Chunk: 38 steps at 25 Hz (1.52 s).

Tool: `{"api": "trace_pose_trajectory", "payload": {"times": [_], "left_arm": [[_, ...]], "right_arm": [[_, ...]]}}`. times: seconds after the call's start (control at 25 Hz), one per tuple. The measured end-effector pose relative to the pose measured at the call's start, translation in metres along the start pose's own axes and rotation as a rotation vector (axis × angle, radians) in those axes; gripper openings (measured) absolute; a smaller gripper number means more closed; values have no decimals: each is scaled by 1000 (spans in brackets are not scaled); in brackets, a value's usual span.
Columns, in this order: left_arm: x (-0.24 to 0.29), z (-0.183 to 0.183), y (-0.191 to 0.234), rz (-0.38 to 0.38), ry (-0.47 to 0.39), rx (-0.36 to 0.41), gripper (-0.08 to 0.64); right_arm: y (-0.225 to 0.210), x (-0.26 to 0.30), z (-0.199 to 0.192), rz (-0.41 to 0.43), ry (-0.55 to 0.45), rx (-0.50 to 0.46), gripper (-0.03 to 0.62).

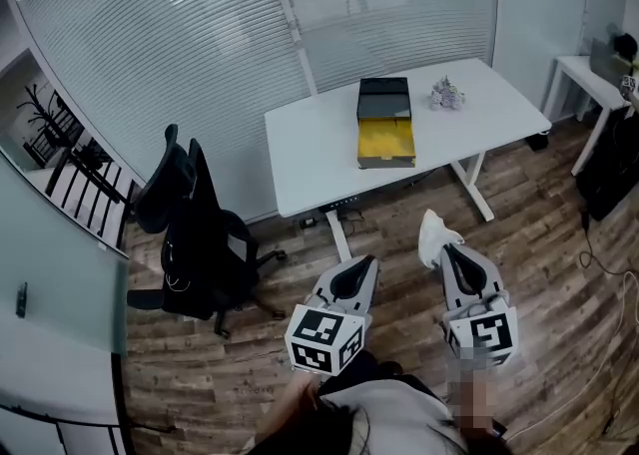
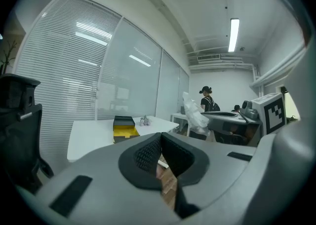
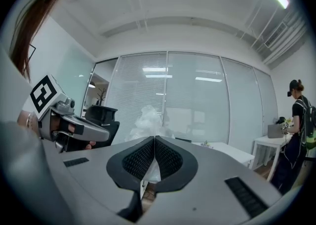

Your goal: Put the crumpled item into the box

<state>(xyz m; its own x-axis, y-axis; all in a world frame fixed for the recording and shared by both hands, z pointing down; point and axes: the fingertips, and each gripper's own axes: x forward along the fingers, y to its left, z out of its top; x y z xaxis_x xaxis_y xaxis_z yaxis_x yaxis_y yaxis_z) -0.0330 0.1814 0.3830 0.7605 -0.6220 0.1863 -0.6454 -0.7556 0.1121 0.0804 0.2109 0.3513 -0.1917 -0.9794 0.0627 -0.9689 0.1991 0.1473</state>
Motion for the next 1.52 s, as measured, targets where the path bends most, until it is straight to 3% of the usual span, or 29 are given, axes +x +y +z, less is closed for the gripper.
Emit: {"api": "trace_pose_trajectory", "payload": {"times": [0.52,1.52], "left_arm": [[56,11,17,-25,14,30,18],[175,41,106,-106,23,46,18]], "right_arm": [[-35,44,-3,-7,-20,22,29],[-87,183,-9,-29,44,-19,29]]}}
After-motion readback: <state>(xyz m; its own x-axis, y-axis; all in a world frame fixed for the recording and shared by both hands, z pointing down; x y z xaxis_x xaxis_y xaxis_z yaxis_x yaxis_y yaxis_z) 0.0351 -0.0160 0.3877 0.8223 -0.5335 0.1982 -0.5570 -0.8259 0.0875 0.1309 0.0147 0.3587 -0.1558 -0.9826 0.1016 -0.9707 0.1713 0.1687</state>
